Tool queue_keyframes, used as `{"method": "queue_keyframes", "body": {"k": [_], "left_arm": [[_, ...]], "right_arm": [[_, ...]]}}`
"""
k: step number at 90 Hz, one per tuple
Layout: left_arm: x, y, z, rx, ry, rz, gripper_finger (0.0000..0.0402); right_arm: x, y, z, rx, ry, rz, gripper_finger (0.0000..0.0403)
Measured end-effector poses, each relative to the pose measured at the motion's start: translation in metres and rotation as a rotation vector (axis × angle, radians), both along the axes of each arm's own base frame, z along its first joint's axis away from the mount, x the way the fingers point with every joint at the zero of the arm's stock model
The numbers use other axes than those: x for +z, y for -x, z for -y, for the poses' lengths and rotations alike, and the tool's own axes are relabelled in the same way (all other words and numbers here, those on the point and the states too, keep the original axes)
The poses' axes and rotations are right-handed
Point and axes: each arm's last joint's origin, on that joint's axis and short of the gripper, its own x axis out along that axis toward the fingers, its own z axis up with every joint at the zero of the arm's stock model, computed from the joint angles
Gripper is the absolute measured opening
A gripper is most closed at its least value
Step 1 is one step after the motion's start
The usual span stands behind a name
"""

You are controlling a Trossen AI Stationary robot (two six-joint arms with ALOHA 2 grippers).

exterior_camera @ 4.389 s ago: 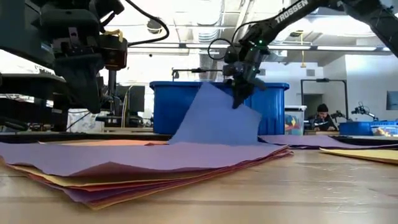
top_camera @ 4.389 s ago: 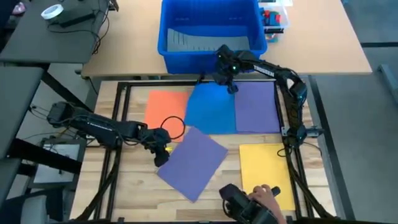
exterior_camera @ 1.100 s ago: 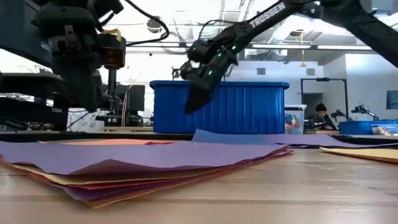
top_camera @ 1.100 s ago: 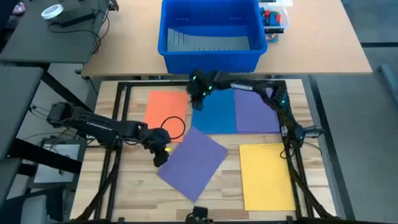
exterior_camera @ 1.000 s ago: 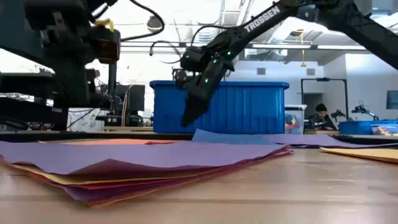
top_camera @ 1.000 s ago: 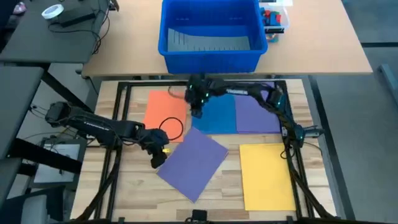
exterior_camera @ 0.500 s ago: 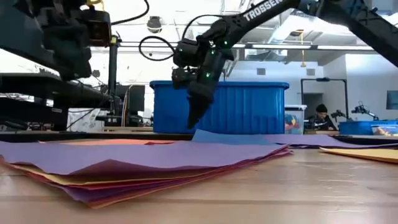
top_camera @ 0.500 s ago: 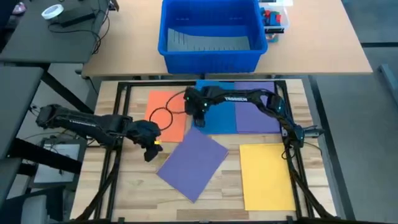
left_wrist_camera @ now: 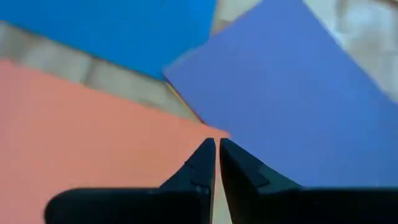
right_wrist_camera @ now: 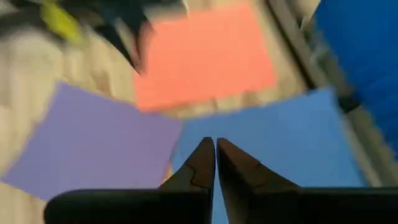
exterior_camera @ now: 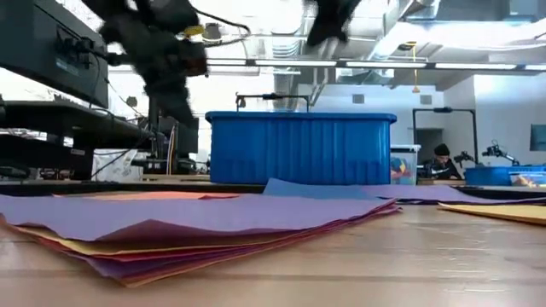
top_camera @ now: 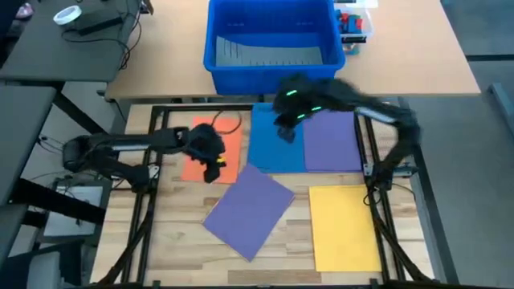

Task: Organize paper
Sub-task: Stack the blue paper on top of the other blue papers

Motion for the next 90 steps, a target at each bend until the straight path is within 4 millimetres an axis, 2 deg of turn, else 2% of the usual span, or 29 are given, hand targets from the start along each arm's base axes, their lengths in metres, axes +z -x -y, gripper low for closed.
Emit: {"method": "queue_keyframes", "body": {"k": [7,15,23,33,50,64,90], "left_arm": [[-0.012,-0.020,-0.019,-0.019,-0.018,-0.059,0.0006],[-0.024,-0.041,-0.039,-0.039,-0.034,-0.102,0.0006],[-0.034,-0.060,-0.053,-0.074,-0.056,-0.128,0.0006],[-0.048,-0.075,-0.064,-0.149,-0.066,-0.205,0.0006],[-0.077,-0.085,-0.069,-0.226,-0.035,-0.320,0.0006],[-0.080,-0.091,-0.069,-0.254,-0.066,-0.295,0.0006],[-0.080,-0.096,-0.061,-0.325,-0.105,-0.273,0.0006]], "right_arm": [[0.026,0.030,-0.012,0.005,0.031,0.093,0.0001],[0.046,0.059,-0.022,0.006,0.056,0.168,0.0002],[0.057,0.082,-0.029,0.003,0.071,0.209,0.0001],[0.063,0.097,-0.032,0.006,0.096,0.227,0.0001],[0.058,0.103,-0.030,-0.005,0.089,0.169,0.0000],[0.050,0.101,-0.030,-0.012,0.060,0.130,0.0000],[0.023,0.088,-0.025,-0.025,0.015,0.045,0.0000]]}}
